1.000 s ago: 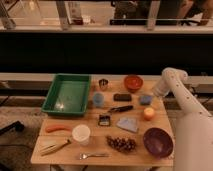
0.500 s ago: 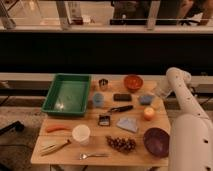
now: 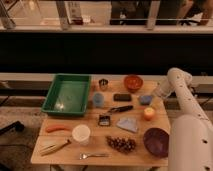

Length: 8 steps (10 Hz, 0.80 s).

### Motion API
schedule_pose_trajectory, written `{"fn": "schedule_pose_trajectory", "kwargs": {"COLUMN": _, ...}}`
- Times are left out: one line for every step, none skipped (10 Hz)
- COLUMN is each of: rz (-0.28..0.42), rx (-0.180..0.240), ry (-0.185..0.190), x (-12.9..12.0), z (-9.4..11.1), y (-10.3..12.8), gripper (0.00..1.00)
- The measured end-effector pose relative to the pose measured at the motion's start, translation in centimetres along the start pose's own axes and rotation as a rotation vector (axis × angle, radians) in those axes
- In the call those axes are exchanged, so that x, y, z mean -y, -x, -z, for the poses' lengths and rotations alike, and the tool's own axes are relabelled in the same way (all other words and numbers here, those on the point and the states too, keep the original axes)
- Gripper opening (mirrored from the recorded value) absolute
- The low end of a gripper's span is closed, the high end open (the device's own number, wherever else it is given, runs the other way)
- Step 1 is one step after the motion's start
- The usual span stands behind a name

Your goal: Place sponge in table surface

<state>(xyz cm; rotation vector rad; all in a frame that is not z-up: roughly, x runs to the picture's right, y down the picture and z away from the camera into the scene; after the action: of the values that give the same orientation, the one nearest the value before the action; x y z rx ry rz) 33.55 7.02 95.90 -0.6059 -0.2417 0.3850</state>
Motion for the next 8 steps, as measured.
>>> {"fn": "schedule_pose_trajectory", "kwargs": {"rz": 0.002, "rx": 0.004, "ry": -0.004, "x": 0.0, "z": 0.1, "y": -0.1, "gripper": 0.59}}
{"fn": "schedule_pose_trajectory", "kwargs": {"rz": 0.002, "rx": 0.005, "ry": -0.003, "x": -0.1, "z": 0.1, "y": -0.2, "gripper": 0.56}}
{"fn": "schedule_pose_trajectory", "kwargs": {"rz": 0.004, "rx": 0.007, "ry": -0.004, "x": -0.1, "z": 0.1, "y": -0.1, "gripper": 0.55}}
{"fn": "schedule_pose_trajectory", "kwargs": {"rz": 0.007, "rx": 0.011, "ry": -0.004, "x": -0.1, "z": 0.0, "y": 0.0, "gripper": 0.50}}
{"fn": "schedule_pose_trajectory", "kwargs": {"rz": 0.007, "rx": 0.016, "ry": -0.009, "x": 0.0, "z": 0.2, "y": 0.1, "gripper": 0.49}}
{"fn": "schedule_pose_trajectory", "kwargs": {"rz": 0.007, "rx": 0.018, "ry": -0.016, "x": 0.0, "z": 0.5, "y": 0.0, "gripper": 0.45}}
{"fn": "schedule_pose_trajectory", "kwargs": {"rz": 0.011, "rx": 0.019, "ry": -0.027, "x": 0.1, "z": 0.8, "y": 0.0, "gripper": 0.42}}
{"fn": "schedule_pose_trajectory", "kwargs": {"rz": 0.021, "rx": 0.019, "ry": -0.043, "x": 0.1, "z": 1.3, "y": 0.2, "gripper": 0.42}}
